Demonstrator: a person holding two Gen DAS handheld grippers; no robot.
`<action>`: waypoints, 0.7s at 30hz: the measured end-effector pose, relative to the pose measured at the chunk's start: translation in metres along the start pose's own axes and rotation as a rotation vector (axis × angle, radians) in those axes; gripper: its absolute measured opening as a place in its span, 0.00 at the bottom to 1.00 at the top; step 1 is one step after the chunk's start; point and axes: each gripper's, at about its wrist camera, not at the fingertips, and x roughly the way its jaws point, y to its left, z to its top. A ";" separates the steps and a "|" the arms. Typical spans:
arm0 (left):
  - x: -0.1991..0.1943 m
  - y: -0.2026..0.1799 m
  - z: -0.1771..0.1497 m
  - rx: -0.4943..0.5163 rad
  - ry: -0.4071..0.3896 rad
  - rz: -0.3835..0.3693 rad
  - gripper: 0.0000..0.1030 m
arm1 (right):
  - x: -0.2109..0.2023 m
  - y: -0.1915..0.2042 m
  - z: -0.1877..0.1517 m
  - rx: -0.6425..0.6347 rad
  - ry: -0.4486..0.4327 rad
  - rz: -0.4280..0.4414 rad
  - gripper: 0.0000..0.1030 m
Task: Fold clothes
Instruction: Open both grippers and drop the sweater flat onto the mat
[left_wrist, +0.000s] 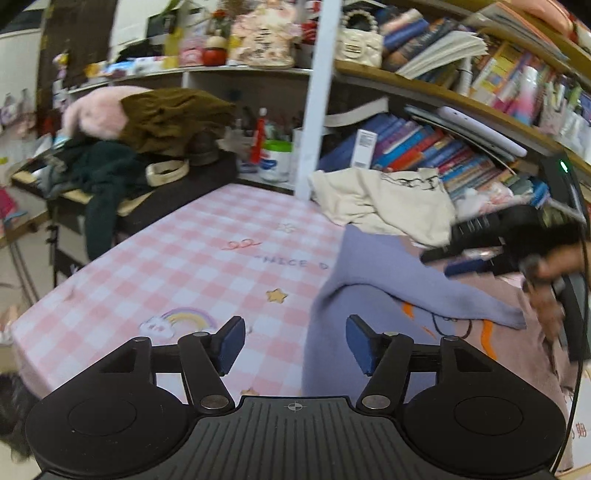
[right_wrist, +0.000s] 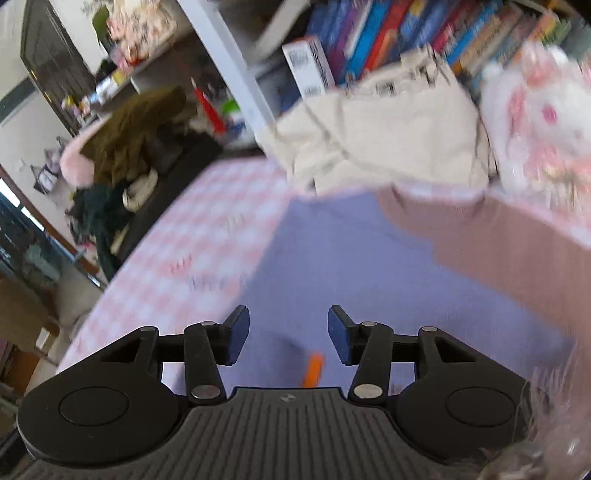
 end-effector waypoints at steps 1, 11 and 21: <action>-0.002 0.000 -0.002 -0.004 0.004 0.007 0.60 | -0.002 0.000 -0.008 -0.007 0.012 -0.003 0.44; -0.010 -0.031 -0.017 0.074 0.028 0.006 0.61 | -0.029 -0.013 -0.064 -0.168 0.071 -0.084 0.53; -0.007 -0.054 -0.025 0.127 0.049 -0.015 0.61 | -0.052 -0.038 -0.092 -0.119 0.082 -0.114 0.55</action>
